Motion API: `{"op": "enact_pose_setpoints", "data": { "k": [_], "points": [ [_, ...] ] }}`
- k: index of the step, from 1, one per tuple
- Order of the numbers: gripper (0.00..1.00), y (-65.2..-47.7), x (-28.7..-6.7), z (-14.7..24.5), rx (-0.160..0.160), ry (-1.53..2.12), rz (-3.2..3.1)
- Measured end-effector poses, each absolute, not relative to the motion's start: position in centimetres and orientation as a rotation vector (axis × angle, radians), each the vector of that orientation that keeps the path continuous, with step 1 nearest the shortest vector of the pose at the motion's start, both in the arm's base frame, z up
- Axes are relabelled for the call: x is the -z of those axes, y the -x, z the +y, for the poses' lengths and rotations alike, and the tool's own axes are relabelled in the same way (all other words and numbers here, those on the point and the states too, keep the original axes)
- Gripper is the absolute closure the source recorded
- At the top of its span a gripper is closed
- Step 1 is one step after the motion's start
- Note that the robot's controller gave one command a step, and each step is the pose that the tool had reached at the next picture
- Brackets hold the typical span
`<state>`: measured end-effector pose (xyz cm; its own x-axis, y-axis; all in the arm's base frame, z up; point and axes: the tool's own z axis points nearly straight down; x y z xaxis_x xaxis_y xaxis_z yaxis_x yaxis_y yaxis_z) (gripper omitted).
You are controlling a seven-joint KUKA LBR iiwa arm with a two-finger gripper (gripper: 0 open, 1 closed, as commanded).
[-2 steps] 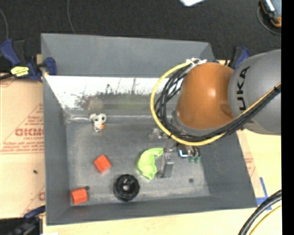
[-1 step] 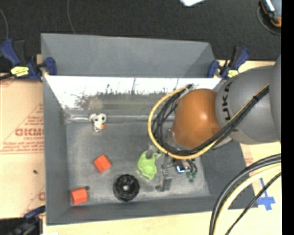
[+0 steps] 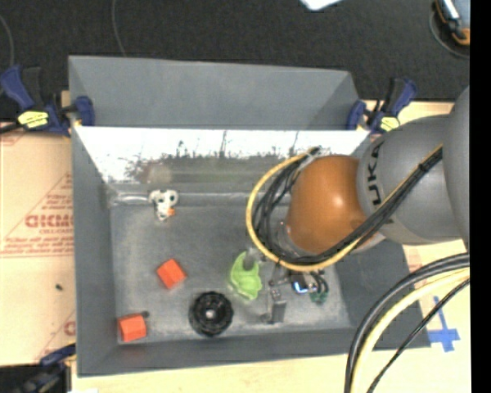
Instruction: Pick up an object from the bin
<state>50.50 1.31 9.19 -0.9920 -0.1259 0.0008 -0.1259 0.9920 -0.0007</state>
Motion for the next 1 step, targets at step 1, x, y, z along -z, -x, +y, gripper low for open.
{"op": "enact_pose_setpoints", "data": {
  "k": [1],
  "points": [
    [0.00,-47.67,-8.17,8.75,0.004,-0.357,-3.135]
  ]
}}
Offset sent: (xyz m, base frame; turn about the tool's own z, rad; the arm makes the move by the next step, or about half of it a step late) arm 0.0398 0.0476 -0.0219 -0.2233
